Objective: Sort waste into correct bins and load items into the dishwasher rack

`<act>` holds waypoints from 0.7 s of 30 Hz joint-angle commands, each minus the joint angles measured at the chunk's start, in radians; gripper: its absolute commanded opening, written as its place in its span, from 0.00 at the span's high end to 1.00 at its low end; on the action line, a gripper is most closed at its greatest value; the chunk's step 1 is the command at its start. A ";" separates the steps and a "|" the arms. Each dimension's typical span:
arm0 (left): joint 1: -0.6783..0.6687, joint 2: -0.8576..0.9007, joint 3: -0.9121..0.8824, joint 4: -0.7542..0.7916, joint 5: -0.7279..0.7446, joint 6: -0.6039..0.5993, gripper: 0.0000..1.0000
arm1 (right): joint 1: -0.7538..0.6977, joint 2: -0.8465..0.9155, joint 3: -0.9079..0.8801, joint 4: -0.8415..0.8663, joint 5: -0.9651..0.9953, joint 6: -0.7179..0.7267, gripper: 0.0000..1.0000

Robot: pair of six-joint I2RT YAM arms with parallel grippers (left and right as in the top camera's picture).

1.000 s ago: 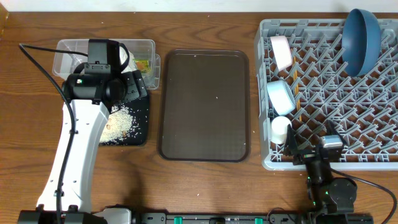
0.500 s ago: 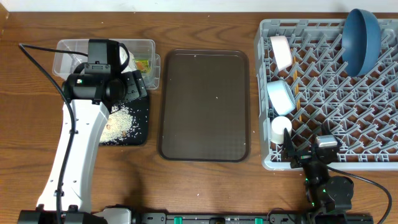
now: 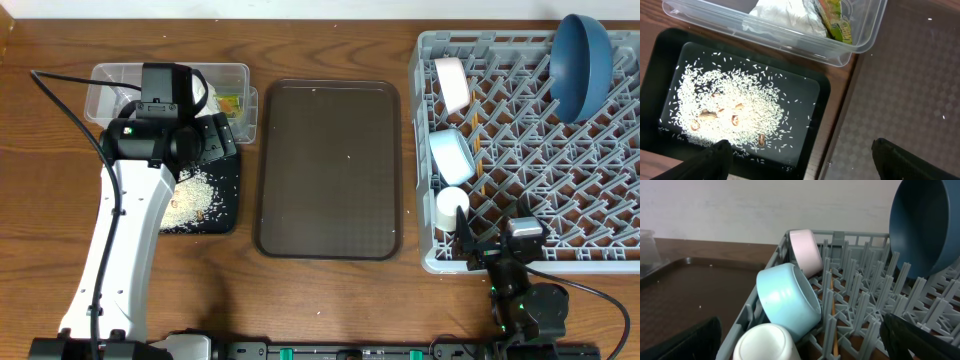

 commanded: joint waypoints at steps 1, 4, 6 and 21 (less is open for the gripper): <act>0.007 0.005 -0.002 -0.002 -0.012 0.002 0.09 | 0.013 -0.010 -0.002 -0.003 0.001 -0.005 0.01; 0.012 -0.011 -0.002 -0.023 -0.011 0.002 0.09 | 0.013 -0.010 -0.002 -0.004 0.001 -0.005 0.01; 0.011 -0.037 -0.003 -0.013 -0.012 0.002 0.09 | 0.013 -0.010 -0.002 -0.004 0.001 -0.005 0.01; 0.007 -0.619 -0.598 0.632 0.116 0.173 0.09 | 0.013 -0.010 -0.002 -0.004 0.001 -0.005 0.01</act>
